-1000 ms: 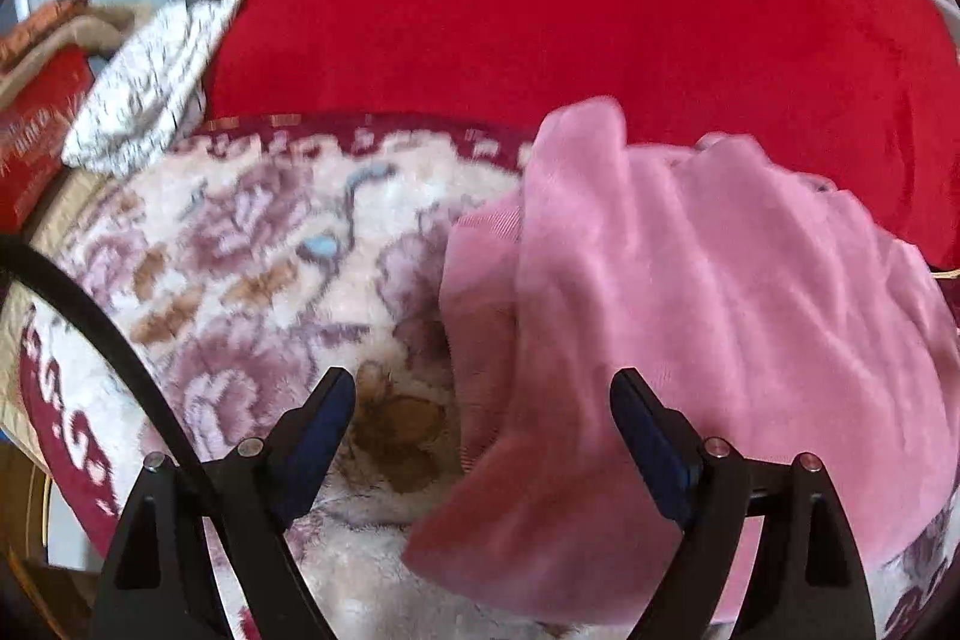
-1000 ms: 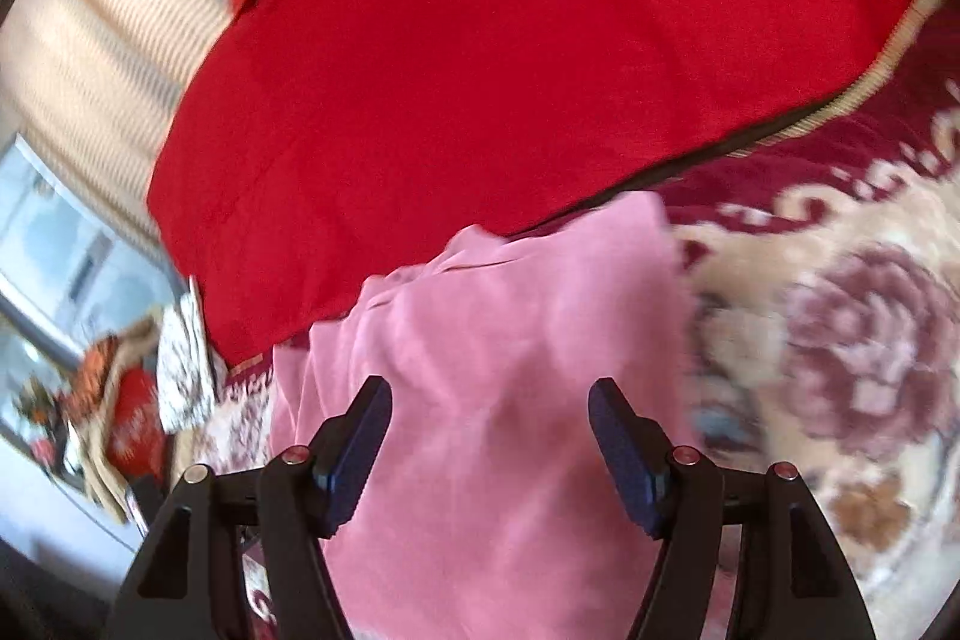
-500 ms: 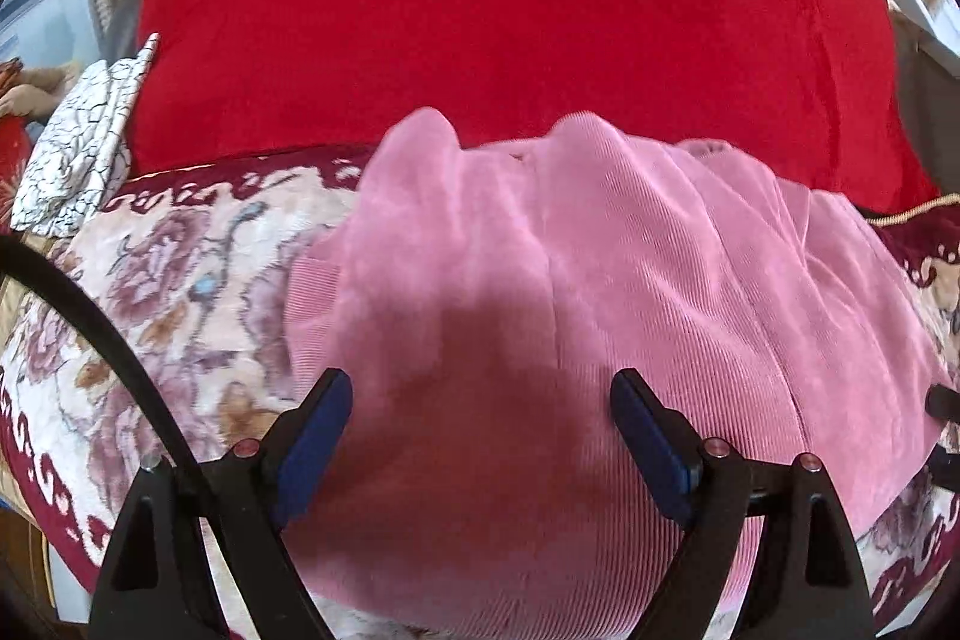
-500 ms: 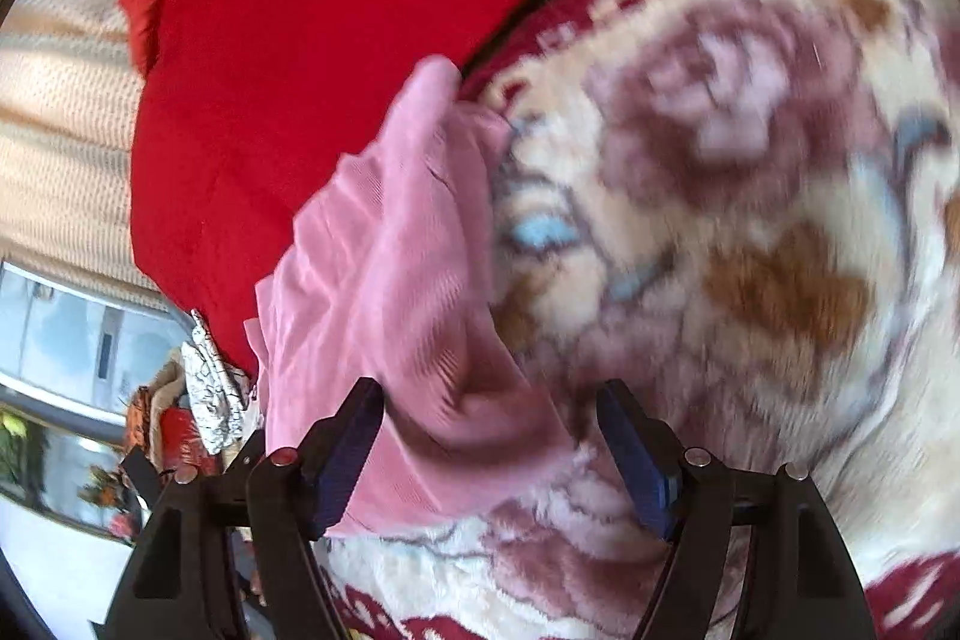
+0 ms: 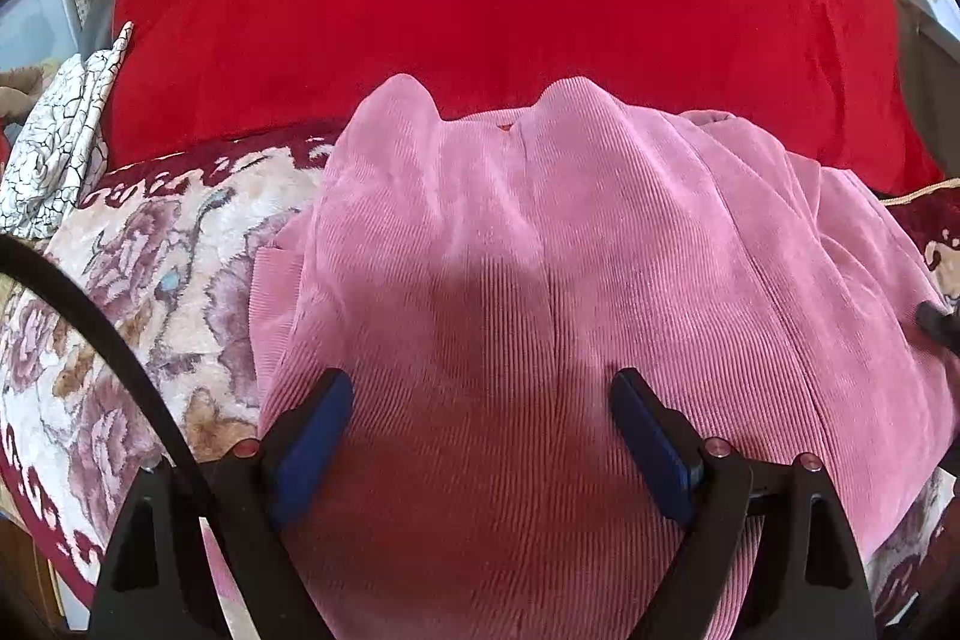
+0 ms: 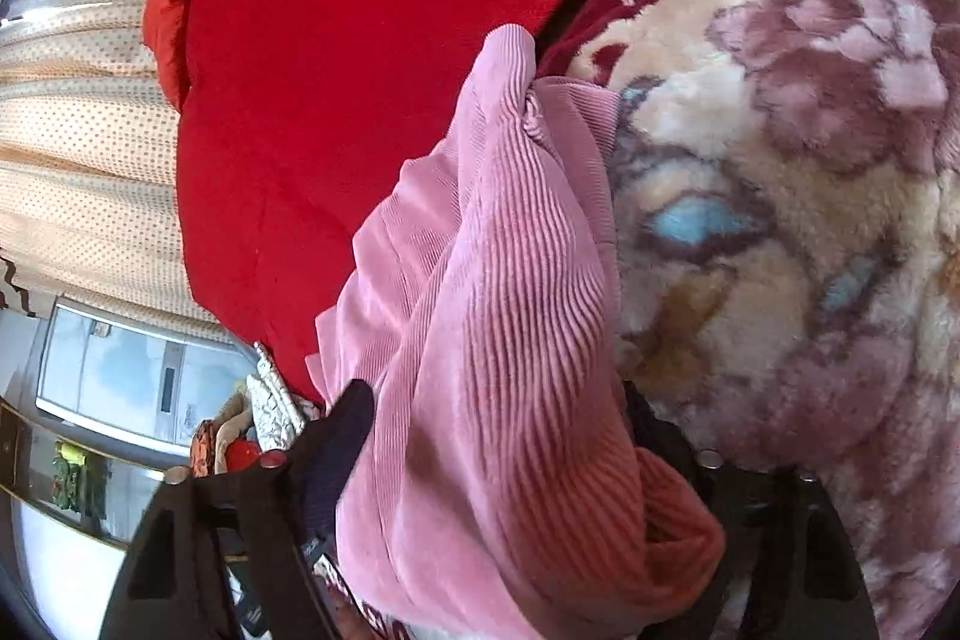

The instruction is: Fold large clothes

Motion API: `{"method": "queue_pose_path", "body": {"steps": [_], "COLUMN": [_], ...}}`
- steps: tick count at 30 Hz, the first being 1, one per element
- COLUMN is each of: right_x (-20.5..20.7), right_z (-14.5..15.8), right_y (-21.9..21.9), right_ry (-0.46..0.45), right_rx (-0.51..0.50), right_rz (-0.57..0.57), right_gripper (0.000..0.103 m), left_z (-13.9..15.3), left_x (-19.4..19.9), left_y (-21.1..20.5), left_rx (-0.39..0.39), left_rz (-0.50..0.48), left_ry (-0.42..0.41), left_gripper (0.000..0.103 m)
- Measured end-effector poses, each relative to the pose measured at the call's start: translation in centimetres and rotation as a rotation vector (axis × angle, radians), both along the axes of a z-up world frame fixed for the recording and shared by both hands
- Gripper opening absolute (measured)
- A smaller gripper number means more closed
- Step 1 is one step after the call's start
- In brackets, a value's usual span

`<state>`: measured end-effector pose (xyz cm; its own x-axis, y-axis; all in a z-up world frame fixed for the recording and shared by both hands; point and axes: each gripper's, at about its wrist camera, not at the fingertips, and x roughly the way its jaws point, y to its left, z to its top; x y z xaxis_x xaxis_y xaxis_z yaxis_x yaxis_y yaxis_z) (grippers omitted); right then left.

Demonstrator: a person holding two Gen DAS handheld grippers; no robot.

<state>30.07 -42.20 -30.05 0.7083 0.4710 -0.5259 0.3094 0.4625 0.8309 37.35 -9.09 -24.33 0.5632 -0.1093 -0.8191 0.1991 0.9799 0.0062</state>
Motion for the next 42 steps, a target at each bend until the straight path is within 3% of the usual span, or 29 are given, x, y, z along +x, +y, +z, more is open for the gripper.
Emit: {"method": "queue_pose_path", "body": {"steps": [1,3,6,11,16,20,22,24,25,28,32,34,38,42], "right_x": [-0.1,-0.4,-1.1,-0.9,0.5,2.5,3.5,4.7,5.1,6.0,5.9,5.3,2.8,1.6], "right_z": [0.1,0.5,2.6,9.1,15.2,16.8,16.0,14.6,14.0,12.9,12.4,12.6,14.4,13.8], "right_y": [0.2,0.5,1.9,6.2,12.0,19.0,21.6,24.3,25.4,27.5,26.4,25.0,21.0,17.9], "right_ry": [0.005,0.017,-0.002,-0.122,-0.216,-0.21,-0.181,-0.185,-0.195,-0.185,-0.226,-0.255,-0.317,-0.292], "right_rx": [-0.01,-0.054,-0.174,-0.33,-0.406,-0.464,-0.451,-0.384,-0.363,-0.354,-0.138,-0.081,-0.208,-0.227], "right_rz": [-0.006,-0.008,-0.022,0.015,0.109,0.191,0.222,0.267,0.286,0.32,0.408,0.414,0.322,0.27], "right_gripper": [0.049,0.04,0.037,0.035,0.035,0.035,0.049,0.079,0.081,0.081,0.081,0.081,0.081,0.075], "left_z": [0.2,0.8,1.8,3.2,4.1,4.7,4.8,4.8,4.8,4.9,5.5,6.1,8.0,10.4], "left_x": [0.1,-0.1,-0.2,-0.1,-0.2,-0.5,-0.5,-0.7,-0.7,-0.8,-0.9,-1.3,-2.4,-3.8], "left_y": [0.3,1.3,3.7,9.5,16.1,20.9,22.4,23.7,24.3,25.2,24.7,24.1,21.6,18.5], "left_rx": [0.001,0.004,0.008,-0.002,-0.062,-0.108,-0.117,-0.129,-0.138,-0.172,-0.241,-0.294,-0.429,-0.488], "left_rz": [0.0,0.012,0.06,0.174,0.31,0.411,0.44,0.466,0.475,0.466,0.415,0.38,0.246,0.135], "left_ry": [-0.003,-0.027,-0.061,-0.1,-0.108,-0.11,-0.112,-0.115,-0.117,-0.121,-0.134,-0.151,-0.207,-0.3], "left_gripper": [0.088,0.088,0.088,0.088,0.088,0.088,0.088,0.088,0.088,0.088,0.088,0.088,0.088,0.088]}}
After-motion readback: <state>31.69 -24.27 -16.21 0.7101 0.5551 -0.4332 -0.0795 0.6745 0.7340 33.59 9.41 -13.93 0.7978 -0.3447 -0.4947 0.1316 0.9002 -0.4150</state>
